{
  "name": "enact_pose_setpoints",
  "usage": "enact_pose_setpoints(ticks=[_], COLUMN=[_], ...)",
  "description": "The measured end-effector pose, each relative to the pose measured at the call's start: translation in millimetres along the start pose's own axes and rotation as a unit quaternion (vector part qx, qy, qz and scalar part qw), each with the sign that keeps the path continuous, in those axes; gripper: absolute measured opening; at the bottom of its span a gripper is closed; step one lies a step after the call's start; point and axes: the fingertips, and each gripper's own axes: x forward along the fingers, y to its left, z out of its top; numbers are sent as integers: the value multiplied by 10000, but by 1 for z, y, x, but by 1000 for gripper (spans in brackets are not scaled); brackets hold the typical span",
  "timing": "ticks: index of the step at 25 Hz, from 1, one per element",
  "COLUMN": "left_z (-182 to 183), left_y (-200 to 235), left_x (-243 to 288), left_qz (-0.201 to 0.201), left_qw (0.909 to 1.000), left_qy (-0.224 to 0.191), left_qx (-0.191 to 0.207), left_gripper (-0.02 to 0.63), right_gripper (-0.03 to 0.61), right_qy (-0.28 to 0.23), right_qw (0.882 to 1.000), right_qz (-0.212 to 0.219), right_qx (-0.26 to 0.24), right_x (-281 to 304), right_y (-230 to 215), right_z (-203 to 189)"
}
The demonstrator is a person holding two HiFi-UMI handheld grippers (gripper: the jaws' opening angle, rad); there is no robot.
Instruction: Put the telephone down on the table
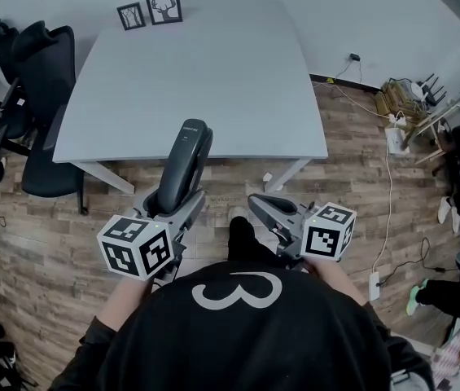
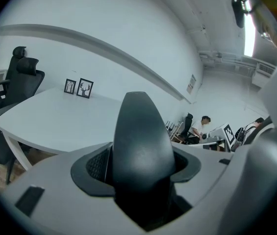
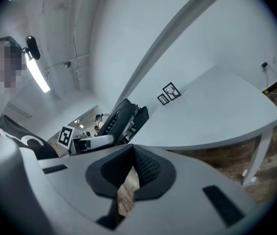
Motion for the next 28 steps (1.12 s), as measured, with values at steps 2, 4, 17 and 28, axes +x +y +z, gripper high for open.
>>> enact_pose_setpoints(ticks=[2, 4, 17, 28], left_z=[0, 2, 28, 67], left_y=[4, 8, 39, 71], left_x=[4, 7, 74, 150], left_qz=[76, 141, 204, 386], left_qw=[10000, 9999, 9988, 9965], left_qy=[27, 45, 356, 675], left_qx=[-47, -80, -250, -291], left_gripper=[290, 290, 290, 290], right_gripper=[9, 9, 9, 9], right_qy=[12, 35, 268, 312], right_qw=[10000, 9999, 9993, 9988], right_qz=[63, 119, 245, 329], right_qx=[3, 19, 75, 188], right_x=[5, 12, 57, 84], right_y=[-4, -10, -70, -137], right_z=[5, 13, 76, 138])
